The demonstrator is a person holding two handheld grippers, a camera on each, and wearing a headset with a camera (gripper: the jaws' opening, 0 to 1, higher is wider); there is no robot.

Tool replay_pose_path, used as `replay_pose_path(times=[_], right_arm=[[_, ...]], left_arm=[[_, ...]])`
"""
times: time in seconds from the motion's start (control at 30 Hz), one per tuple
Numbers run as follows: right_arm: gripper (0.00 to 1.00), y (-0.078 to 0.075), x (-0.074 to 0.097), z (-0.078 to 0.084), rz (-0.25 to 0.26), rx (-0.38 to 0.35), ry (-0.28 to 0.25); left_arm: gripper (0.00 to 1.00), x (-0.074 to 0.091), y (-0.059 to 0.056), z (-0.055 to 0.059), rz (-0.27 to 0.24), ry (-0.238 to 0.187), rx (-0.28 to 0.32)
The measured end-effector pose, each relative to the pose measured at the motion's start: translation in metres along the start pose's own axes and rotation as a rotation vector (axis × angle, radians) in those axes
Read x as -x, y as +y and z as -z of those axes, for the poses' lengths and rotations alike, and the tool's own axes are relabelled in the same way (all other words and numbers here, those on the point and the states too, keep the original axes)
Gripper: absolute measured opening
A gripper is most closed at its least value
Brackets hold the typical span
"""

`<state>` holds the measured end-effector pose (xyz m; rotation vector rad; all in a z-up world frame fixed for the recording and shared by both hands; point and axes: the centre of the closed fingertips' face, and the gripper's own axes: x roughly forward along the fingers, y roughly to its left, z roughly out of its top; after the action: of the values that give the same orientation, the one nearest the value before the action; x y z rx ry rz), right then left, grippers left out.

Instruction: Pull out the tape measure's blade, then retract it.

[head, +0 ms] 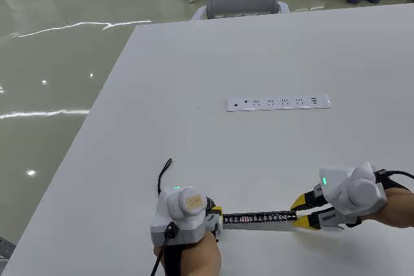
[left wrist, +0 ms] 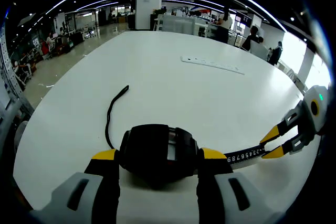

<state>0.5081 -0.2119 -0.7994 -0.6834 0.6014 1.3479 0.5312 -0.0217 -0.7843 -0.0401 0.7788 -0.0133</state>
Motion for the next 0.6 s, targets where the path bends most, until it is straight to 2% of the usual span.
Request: replay_pose_path(times=[0.6], right_arm=[[0.14,-0.0003,-0.0032,-0.0027,0.0,0.003,-0.004]], left_arm=[[0.56,0.0002,0.0001,0.0002,0.005,0.001,0.001]])
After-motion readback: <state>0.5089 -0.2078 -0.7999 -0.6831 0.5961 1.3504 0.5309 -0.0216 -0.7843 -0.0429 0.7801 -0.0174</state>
